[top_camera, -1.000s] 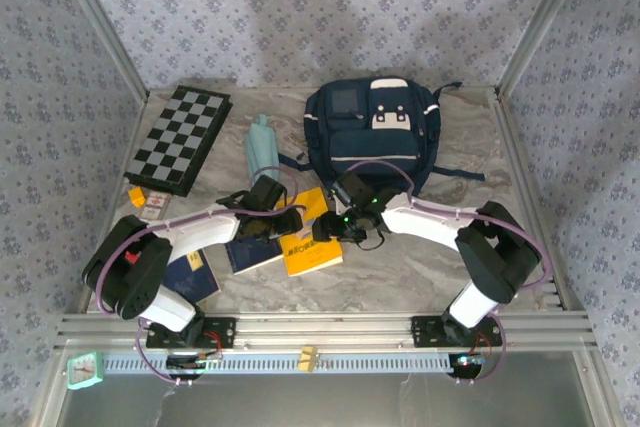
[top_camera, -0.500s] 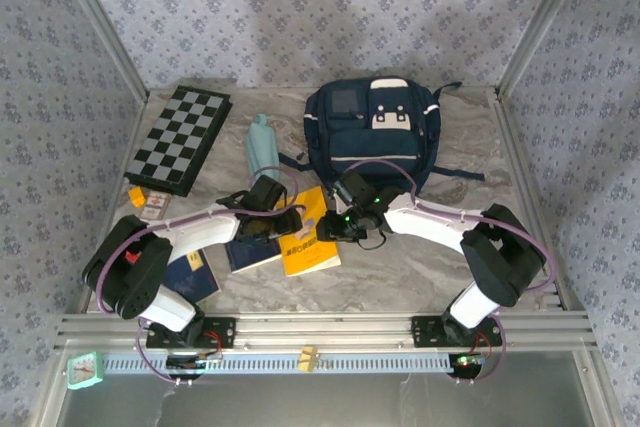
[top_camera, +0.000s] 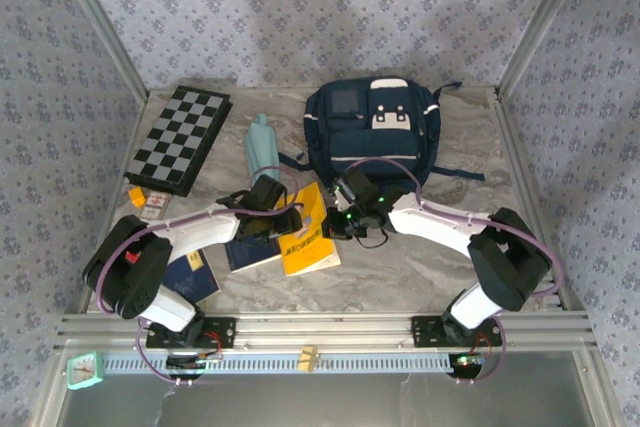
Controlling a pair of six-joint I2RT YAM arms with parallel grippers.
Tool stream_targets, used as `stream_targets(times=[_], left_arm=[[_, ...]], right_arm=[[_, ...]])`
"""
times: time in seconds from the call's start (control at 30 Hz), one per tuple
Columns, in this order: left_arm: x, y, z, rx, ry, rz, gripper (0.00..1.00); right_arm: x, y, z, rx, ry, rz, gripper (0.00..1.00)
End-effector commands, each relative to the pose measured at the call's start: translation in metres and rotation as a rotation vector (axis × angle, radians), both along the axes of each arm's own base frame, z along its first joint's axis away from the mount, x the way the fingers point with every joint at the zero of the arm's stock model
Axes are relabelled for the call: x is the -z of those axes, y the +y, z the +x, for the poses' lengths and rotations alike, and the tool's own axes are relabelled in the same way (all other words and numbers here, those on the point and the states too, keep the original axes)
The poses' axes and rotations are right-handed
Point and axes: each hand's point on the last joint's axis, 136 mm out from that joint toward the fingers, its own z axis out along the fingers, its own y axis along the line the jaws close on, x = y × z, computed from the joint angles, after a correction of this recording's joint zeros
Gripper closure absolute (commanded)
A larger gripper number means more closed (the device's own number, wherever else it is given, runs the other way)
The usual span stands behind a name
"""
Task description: Pack the student bag
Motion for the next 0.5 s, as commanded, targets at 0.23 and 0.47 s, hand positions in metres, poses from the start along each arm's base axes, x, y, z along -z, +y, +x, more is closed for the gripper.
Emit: stream_targets(times=[0.23,0.47], left_arm=[[-0.097,0.011,0.023,-0.03,-0.192,-0.202,0.23],[-0.165,0.021,0.027,-0.016,-0.295,-0.4,0.16]], right_arm=[[-0.074,0.002,0.003,0.015,-0.134,0.181,1.0],[-0.141,-0.009,0.013,0.036,-0.222,0.333,1.0]])
